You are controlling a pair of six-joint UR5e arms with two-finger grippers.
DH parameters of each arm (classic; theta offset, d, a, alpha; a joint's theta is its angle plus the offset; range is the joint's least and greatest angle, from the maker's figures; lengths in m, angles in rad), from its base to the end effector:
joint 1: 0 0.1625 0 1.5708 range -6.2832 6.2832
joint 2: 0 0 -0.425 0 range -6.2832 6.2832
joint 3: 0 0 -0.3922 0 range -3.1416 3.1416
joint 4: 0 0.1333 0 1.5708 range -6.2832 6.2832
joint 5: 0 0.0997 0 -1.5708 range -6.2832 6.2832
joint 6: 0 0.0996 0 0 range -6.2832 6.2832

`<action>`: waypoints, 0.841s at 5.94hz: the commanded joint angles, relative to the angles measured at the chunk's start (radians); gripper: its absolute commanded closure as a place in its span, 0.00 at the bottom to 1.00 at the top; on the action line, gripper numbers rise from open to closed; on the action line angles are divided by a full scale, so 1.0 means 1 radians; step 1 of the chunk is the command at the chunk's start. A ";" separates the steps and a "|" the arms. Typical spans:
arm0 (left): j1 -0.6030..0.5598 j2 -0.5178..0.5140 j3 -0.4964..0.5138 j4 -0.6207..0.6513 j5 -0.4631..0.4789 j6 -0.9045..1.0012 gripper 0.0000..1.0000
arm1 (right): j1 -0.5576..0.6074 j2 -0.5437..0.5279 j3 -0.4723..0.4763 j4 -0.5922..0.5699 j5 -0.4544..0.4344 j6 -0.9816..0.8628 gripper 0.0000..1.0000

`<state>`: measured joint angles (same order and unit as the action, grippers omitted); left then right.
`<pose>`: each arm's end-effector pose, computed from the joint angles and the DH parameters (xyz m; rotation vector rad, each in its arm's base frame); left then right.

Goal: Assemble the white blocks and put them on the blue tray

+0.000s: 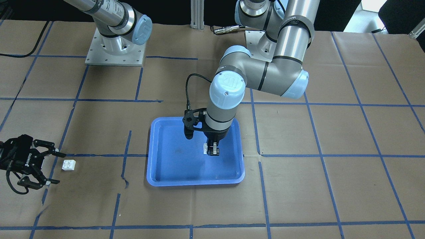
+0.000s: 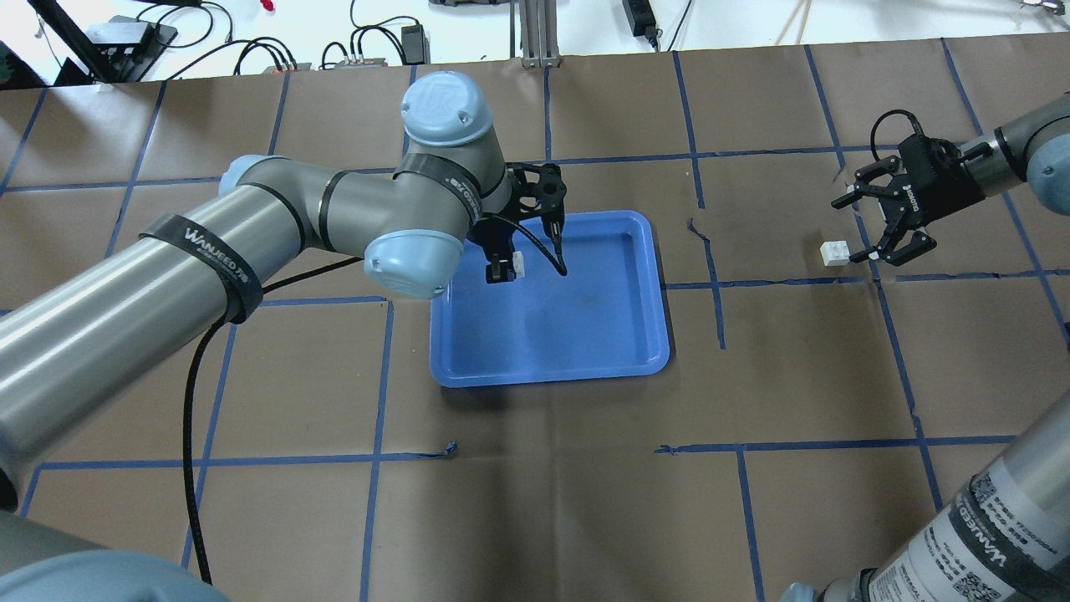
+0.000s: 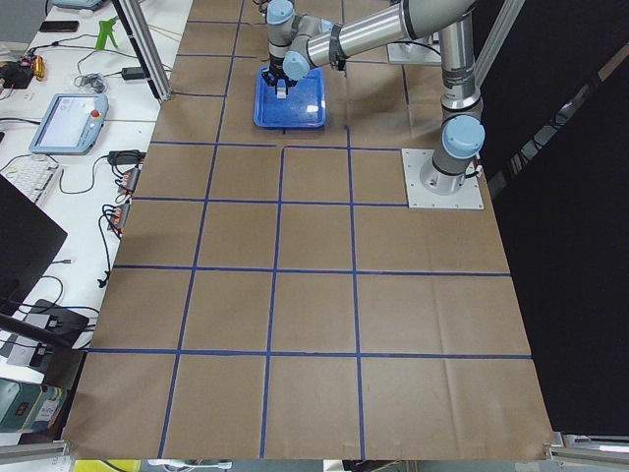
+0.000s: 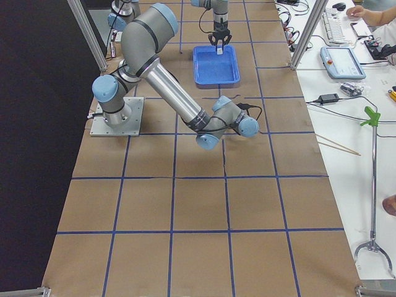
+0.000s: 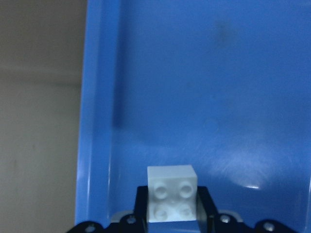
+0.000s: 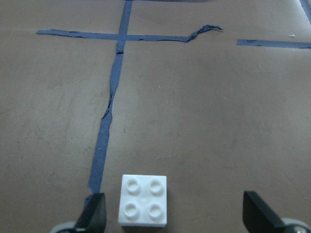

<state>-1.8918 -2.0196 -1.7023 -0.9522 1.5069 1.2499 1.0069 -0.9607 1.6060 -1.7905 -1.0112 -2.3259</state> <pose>-0.3268 -0.5403 0.2349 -2.1936 -2.1906 0.0974 -0.1702 -0.6174 0.1569 -1.8863 1.7637 -0.6648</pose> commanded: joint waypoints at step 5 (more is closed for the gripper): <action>-0.052 -0.071 -0.011 0.009 0.015 -0.073 0.75 | -0.013 -0.007 0.051 -0.013 -0.004 0.000 0.44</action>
<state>-1.9434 -2.0892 -1.7126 -0.9455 1.5212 1.2217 0.9943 -0.9675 1.6589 -1.8016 -1.0163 -2.3256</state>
